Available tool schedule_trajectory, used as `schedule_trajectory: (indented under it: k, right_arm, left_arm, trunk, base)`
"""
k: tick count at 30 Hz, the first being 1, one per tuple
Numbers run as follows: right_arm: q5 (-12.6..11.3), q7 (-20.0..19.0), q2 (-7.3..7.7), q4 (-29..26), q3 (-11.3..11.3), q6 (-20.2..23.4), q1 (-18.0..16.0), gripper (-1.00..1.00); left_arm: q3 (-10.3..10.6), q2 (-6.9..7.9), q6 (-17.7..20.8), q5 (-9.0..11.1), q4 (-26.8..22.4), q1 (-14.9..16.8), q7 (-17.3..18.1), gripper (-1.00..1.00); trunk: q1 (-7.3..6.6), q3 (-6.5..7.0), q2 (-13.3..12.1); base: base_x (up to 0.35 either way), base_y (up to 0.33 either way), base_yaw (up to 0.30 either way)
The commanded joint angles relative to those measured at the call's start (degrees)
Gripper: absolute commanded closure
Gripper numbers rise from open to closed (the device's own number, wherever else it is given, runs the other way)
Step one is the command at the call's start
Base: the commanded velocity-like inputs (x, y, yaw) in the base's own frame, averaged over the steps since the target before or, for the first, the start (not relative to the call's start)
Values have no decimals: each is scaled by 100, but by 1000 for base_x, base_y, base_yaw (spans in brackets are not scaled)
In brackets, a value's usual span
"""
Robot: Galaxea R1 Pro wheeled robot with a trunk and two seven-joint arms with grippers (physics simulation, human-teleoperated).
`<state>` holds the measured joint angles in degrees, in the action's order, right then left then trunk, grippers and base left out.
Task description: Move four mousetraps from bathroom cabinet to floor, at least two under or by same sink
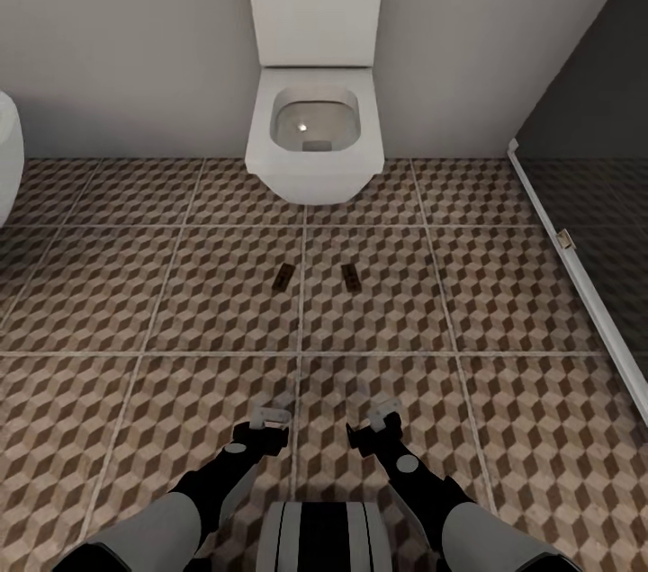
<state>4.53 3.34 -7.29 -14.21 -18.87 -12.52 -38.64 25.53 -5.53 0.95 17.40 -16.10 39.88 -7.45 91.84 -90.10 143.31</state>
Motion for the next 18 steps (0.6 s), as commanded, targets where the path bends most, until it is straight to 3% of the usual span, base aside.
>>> schedule_trajectory:
  k: [1, 18]
  right_arm:
    - [47, 35, -1, 7, -12, -31, -3, -100]
    - [48, 35, -1, 9, -12, -109, -3, -100]
  left_arm:
    - [49, 4, 10, 53, -10, 2, -37, -100]
    - [49, 17, 10, 53, -93, 2, -37, -100]
  trunk:
    - [-1, -3, 1]
    - [-1, -3, 1]
  base:
    - [-8, 0, 0]
    - [-1, 0, 0]
